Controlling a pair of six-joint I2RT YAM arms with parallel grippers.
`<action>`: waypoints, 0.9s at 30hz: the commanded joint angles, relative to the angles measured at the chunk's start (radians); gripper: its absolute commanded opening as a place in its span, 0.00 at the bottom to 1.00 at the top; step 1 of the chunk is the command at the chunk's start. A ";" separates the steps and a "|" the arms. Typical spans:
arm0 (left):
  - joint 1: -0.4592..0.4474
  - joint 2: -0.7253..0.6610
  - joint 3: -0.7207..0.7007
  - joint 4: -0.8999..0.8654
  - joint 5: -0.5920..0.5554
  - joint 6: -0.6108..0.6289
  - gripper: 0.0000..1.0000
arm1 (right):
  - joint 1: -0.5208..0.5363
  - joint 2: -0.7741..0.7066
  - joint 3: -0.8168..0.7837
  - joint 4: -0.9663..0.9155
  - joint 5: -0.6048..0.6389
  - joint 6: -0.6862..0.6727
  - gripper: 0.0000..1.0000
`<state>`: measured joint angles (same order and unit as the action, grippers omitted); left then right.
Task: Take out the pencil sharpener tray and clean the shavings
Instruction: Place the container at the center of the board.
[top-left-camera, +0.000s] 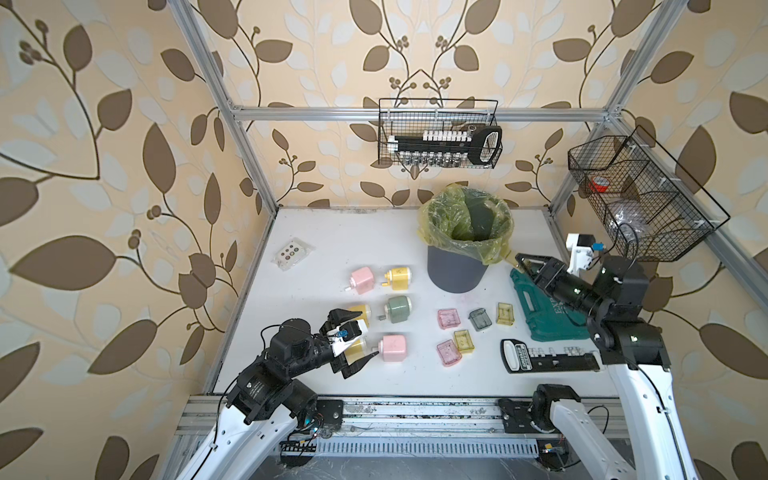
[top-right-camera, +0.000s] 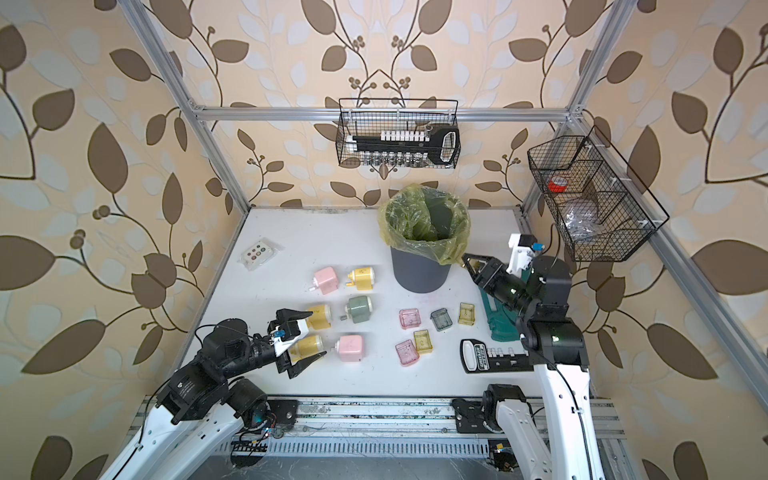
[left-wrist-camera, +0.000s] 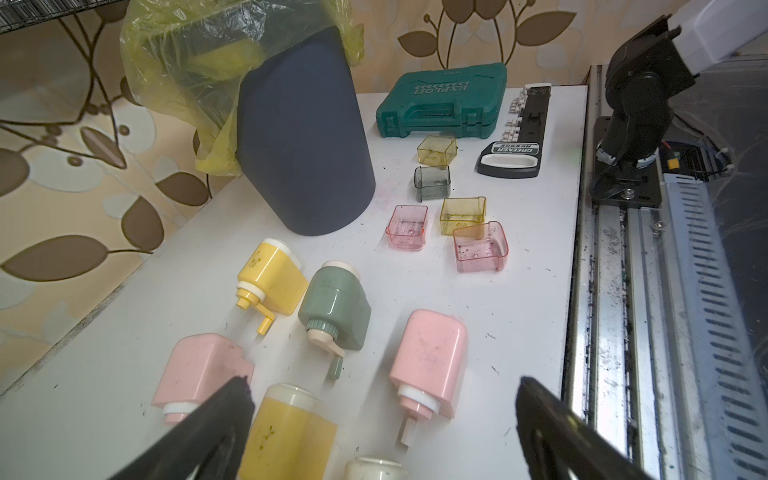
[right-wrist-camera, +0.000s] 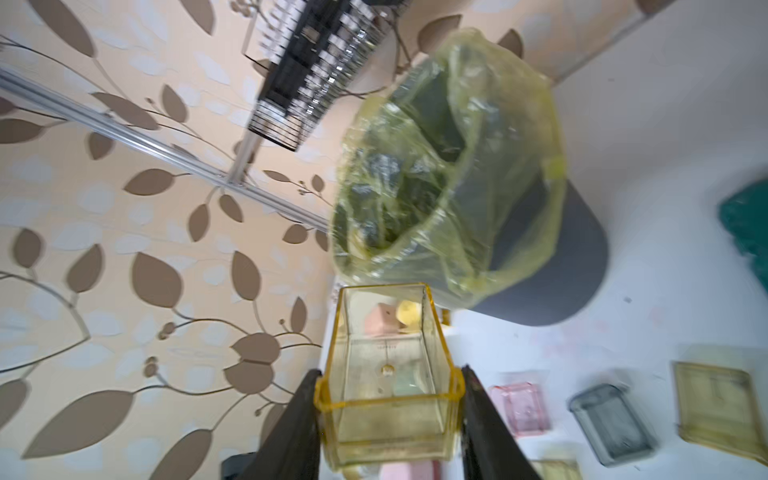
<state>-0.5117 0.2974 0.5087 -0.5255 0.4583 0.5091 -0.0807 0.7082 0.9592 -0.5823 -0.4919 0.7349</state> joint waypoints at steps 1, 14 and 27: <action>-0.010 -0.015 0.018 0.032 0.043 -0.020 0.99 | 0.004 -0.087 -0.111 -0.192 0.158 -0.152 0.00; -0.010 -0.037 0.013 0.040 0.071 -0.011 0.99 | 0.137 -0.247 -0.277 -0.397 0.395 -0.100 0.00; -0.013 -0.040 0.010 0.041 0.082 -0.011 0.99 | 1.004 -0.100 -0.343 -0.448 1.051 0.382 0.00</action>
<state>-0.5121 0.2634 0.5087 -0.5190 0.5175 0.5053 0.7845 0.5686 0.6281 -1.0145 0.3050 0.9363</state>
